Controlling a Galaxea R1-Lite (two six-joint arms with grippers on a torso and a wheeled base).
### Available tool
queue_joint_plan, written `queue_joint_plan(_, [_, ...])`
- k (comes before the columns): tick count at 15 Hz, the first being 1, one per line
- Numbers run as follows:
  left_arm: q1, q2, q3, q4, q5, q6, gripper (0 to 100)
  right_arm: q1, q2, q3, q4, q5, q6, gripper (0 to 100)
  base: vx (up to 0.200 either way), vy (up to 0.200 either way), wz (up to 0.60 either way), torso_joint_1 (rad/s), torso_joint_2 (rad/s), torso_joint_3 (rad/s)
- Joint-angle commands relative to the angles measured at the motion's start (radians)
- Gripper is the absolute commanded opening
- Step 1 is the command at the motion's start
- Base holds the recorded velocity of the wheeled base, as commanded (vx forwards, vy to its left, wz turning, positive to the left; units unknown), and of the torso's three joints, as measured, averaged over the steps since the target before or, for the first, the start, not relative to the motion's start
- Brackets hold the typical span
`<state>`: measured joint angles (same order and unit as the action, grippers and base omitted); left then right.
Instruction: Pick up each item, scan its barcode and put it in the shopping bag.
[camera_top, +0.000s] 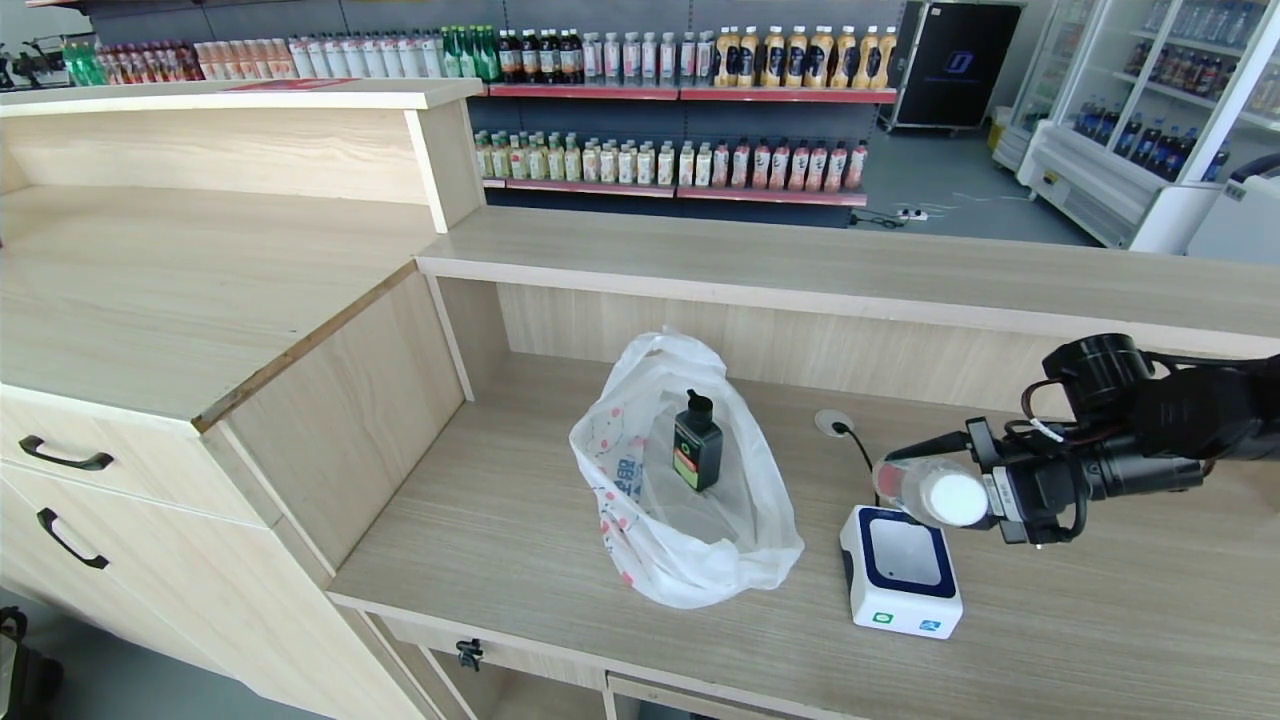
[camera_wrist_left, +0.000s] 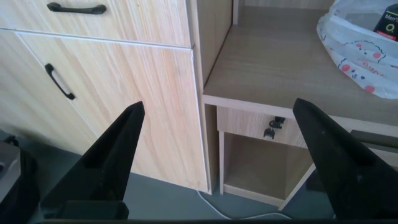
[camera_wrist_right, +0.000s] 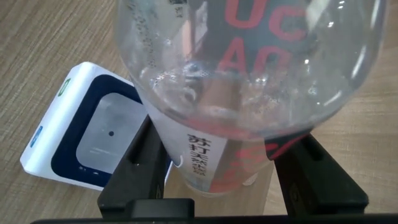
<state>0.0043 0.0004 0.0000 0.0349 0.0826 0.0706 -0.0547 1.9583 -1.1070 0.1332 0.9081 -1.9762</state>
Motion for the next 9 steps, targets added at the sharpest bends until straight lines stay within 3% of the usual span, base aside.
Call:
queue_joint_plan(1, [0.000,0.000,0.000,0.000,0.000,0.000,100,0.009,-0.081,-0.002,0.002,0.000,0.097,0,0.000,0.000,0.00,0.000,0.00,0.000])
queue_joint_plan(3, [0.000,0.000,0.000,0.000,0.000,0.000,100,0.006,-0.231,0.013,0.003,0.000,0.385,0,0.000,0.000,0.00,0.000,0.00,0.000])
queue_joint_plan(5, [0.000,0.000,0.000,0.000,0.000,0.000,100,-0.039,-0.395,0.038,-0.001,-0.008,0.770,0,0.000,0.000,0.00,0.000,0.00,0.000])
queue_joint_plan(7, [0.000,0.000,0.000,0.000,0.000,0.000,100,-0.091,-0.521,0.062,0.000,-0.077,1.094,0,0.000,0.000,0.00,0.000,0.00,0.000])
queue_joint_plan(9, [0.000,0.000,0.000,0.000,0.000,0.000,100,-0.142,-0.578,0.072,0.000,-0.136,1.284,0,0.000,0.000,0.00,0.000,0.00,0.000])
